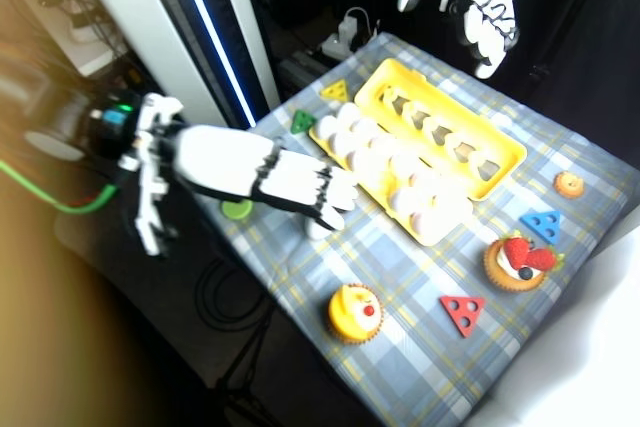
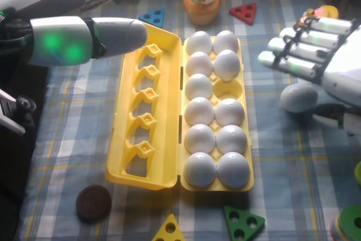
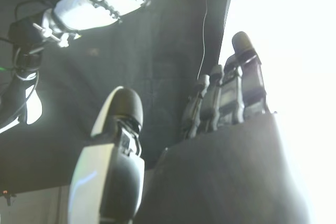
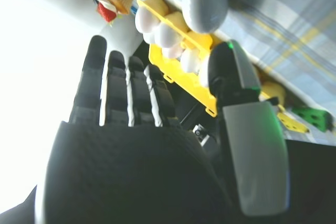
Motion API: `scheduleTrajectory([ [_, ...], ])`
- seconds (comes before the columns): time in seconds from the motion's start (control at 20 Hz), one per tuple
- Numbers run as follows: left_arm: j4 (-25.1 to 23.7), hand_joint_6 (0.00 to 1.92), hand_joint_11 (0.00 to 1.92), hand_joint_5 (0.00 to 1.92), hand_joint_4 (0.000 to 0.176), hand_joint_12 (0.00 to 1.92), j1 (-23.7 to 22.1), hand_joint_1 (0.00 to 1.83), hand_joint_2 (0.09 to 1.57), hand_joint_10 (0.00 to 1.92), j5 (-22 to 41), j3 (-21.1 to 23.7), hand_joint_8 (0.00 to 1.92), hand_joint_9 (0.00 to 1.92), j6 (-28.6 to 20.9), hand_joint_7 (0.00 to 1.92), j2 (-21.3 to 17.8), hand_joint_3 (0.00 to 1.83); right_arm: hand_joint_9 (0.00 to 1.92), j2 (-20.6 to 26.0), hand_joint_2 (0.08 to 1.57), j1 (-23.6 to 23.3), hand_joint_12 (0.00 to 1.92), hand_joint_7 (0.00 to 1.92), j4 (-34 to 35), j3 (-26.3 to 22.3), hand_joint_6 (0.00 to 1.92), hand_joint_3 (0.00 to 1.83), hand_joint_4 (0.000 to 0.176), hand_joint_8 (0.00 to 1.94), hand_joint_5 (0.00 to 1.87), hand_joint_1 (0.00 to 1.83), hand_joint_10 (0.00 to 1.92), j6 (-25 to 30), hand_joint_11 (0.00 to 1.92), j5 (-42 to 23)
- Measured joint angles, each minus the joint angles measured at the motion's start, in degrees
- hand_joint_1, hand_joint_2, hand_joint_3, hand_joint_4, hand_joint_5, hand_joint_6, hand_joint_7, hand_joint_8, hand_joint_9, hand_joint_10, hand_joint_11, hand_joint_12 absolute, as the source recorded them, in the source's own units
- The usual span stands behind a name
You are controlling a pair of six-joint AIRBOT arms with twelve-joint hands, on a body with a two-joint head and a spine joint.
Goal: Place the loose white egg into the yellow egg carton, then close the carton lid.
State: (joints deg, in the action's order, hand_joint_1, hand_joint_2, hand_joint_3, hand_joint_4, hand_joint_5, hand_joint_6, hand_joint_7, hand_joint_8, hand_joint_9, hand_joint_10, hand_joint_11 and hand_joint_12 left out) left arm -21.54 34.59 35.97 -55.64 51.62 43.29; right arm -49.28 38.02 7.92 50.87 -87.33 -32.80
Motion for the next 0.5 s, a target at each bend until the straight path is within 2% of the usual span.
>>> scheduleTrajectory([
  [0.05,0.1,0.00,0.00,0.03,0.025,0.41,0.0,0.34,1.34,0.00,0.0,0.0,0.00,0.00,0.0,0.01,0.0,0.00,0.07,-0.7,1.23,-0.2,0.94,0.12,0.0,0.5,0.02,0.00,0.000,0.01,0.09,0.87,0.11,0.0,0.00,1.0],
  [0.1,0.1,0.00,0.00,0.03,0.030,0.47,0.0,0.33,1.34,0.00,0.0,0.0,0.00,0.00,0.0,0.01,0.0,0.00,0.08,-1.4,1.23,-0.6,0.98,0.13,0.0,1.0,0.02,0.00,0.000,0.00,0.10,0.87,0.11,0.0,0.00,1.6],
  [0.2,0.0,0.00,0.00,0.04,0.020,0.62,0.0,0.34,1.34,0.00,0.0,0.0,0.00,0.02,0.0,0.02,0.0,0.00,0.09,-2.7,1.24,-1.1,0.82,0.12,0.1,2.2,0.02,0.00,0.000,0.00,0.12,0.86,0.11,0.0,0.00,3.2],
  [0.25,0.0,0.00,0.00,0.04,0.020,0.53,0.0,0.36,1.34,0.00,0.0,0.0,0.00,0.01,0.0,0.01,0.0,0.00,0.10,-3.1,1.24,-1.2,0.80,0.12,0.4,2.8,0.02,0.00,0.000,0.01,0.12,0.85,0.11,0.0,0.00,3.9],
  [0.3,0.0,0.00,0.00,0.06,0.009,0.64,0.0,0.38,1.33,0.02,0.0,0.0,0.01,0.04,0.0,0.04,0.0,0.00,0.11,-3.4,1.24,-1.2,0.80,0.13,0.5,3.1,0.02,0.00,0.000,0.01,0.13,0.85,0.11,0.0,0.00,4.3],
  [0.45,0.0,0.01,0.00,0.03,0.010,0.35,0.0,0.35,1.35,0.00,0.1,0.0,0.00,0.00,0.0,0.00,0.0,0.00,0.19,-4.0,1.21,-1.3,1.18,0.21,1.1,3.7,0.03,0.00,0.000,0.01,0.20,0.95,0.11,0.0,0.00,5.5],
  [0.5,0.0,0.01,0.00,0.04,0.003,0.32,0.0,0.38,1.35,0.00,0.0,0.0,0.00,0.00,0.0,0.00,0.0,0.00,0.20,-4.1,1.20,-1.3,1.27,0.23,1.1,3.8,0.03,0.00,0.000,0.02,0.21,0.98,0.11,0.0,0.00,5.7],
])
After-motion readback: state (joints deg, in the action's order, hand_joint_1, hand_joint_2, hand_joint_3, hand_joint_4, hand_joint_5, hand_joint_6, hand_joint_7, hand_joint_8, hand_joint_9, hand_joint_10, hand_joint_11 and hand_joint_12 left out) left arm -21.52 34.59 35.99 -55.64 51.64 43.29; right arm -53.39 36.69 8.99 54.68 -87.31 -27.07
